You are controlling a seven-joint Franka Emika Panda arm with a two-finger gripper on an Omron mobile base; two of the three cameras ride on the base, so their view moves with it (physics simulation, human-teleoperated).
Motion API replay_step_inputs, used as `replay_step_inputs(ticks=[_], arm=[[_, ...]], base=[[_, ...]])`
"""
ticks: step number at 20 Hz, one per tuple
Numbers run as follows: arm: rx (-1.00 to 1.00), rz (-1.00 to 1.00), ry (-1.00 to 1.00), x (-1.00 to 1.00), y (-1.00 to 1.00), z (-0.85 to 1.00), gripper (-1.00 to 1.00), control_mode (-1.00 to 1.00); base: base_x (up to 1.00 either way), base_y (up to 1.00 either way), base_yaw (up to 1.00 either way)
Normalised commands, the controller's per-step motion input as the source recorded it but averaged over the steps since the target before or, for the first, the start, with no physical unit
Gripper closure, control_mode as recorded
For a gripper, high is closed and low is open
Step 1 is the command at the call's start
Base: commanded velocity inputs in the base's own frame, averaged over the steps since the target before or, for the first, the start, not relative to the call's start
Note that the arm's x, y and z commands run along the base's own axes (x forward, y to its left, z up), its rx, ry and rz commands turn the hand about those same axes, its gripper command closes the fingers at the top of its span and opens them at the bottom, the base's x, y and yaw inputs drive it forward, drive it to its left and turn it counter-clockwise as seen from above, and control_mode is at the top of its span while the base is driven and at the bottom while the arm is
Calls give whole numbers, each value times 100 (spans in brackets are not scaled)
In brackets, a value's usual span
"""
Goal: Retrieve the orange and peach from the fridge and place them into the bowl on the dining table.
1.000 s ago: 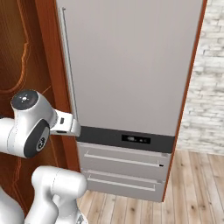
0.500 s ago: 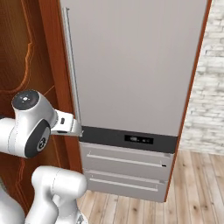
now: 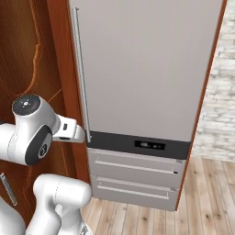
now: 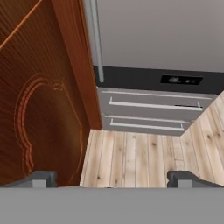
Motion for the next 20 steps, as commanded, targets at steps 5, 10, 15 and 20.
replay_step_inputs(ticks=[5,10,15,20], arm=[[0,0,0,0,0,0,-100,100],[0,0,0,0,0,0,-100,-100],[0,0,-2,6,0,-1,-100,-100],[0,0,-15,20,0,0,-100,-100]], base=[[-44,0,0],[-15,0,0],[0,0,0],[0,0,0]])
